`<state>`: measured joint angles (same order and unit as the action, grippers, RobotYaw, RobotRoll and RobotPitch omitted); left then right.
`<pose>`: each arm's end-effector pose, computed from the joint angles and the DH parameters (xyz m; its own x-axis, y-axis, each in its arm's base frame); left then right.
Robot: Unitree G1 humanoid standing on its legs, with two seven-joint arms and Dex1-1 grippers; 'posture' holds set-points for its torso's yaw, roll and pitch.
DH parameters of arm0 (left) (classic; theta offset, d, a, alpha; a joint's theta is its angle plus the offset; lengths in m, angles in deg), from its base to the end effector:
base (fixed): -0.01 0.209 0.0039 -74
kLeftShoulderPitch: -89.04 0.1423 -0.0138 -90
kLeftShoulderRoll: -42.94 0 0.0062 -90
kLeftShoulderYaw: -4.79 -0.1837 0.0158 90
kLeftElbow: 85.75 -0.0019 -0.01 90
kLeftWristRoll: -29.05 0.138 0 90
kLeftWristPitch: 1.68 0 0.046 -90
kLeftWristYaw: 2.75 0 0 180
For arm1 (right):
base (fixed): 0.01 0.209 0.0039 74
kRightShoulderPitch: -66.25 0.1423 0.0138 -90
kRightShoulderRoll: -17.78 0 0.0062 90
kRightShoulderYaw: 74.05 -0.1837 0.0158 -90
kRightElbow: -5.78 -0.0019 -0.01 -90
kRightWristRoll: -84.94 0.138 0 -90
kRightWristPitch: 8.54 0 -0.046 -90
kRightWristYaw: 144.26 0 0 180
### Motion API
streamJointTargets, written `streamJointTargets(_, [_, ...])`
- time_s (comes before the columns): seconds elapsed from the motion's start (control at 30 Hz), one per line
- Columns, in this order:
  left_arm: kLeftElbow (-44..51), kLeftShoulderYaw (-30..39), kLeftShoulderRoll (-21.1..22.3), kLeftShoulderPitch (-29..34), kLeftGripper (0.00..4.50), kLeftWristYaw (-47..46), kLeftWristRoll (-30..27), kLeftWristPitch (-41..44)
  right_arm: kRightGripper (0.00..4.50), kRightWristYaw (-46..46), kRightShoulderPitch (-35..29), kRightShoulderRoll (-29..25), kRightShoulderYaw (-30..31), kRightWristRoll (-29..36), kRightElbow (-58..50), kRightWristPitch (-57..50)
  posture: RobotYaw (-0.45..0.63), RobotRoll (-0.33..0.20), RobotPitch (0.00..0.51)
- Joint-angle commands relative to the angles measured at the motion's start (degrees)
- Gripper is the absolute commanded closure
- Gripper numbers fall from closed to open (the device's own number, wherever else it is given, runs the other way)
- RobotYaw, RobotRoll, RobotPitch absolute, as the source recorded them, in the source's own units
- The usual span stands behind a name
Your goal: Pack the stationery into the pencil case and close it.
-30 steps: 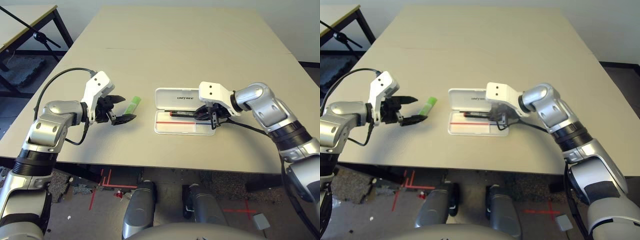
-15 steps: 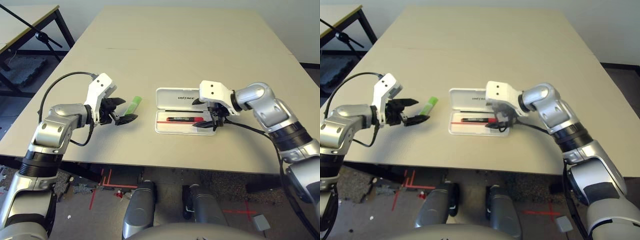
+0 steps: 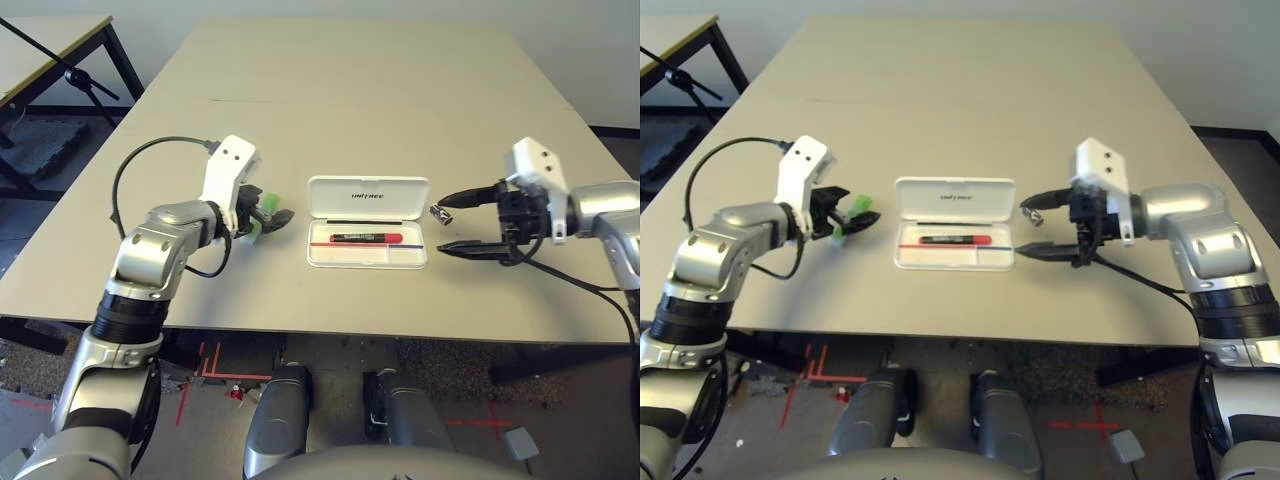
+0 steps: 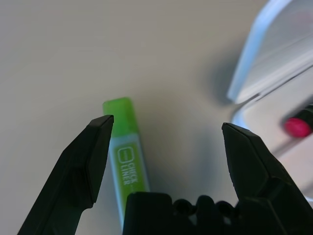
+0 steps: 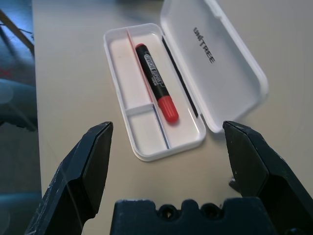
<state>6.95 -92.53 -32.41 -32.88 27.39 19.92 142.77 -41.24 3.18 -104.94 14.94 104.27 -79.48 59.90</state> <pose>0.2813 0.1999 0.1584 0.7732 -0.3719 -0.5136 0.5223 0.8328 0.1833 0.2671 -0.2830 0.1965 0.3634 0.8321 -0.4189 -0.9315 0.3184 -0.1756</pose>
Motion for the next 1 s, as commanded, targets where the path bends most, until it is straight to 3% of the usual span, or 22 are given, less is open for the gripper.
streamJointTargets(0.03, [-3.6,-0.9,-0.1,-1.4,0.00,-1.8,2.1,0.6,0.04,1.6,-1.9,-0.6,-1.7,0.9,-0.8,-0.2,0.22,0.000,0.081])
streamJointTargets(0.3, [-10.5,-1.4,-0.5,-2.7,0.00,-2.9,3.8,1.5,0.04,4.4,-4.3,-0.7,-2.8,1.4,-3.2,-0.4,0.19,0.000,0.081])
streamJointTargets(0.33, [-10.7,-1.7,-0.3,-2.5,0.18,-2.4,3.6,1.9,0.01,4.6,-4.4,-0.8,-3.0,1.6,-3.4,-0.5,0.19,0.000,0.082])
streamJointTargets(0.43, [-10.5,-2.2,-0.1,-1.6,0.93,-1.0,3.0,3.3,0.00,5.0,-4.5,-1.0,-3.1,1.7,-3.4,-0.4,0.19,0.000,0.083])
streamJointTargets(0.63, [-9.6,-1.8,0.5,-1.1,3.32,0.3,2.8,3.9,0.00,5.5,-3.9,-1.0,-2.8,1.8,-2.8,0.0,0.20,0.000,0.084])
streamJointTargets(1.0, [-5.3,-5.7,12.1,0.9,3.41,12.5,3.3,-6.5,0.00,4.5,-3.1,-1.4,-3.2,1.6,1.5,2.6,0.23,0.000,0.083])
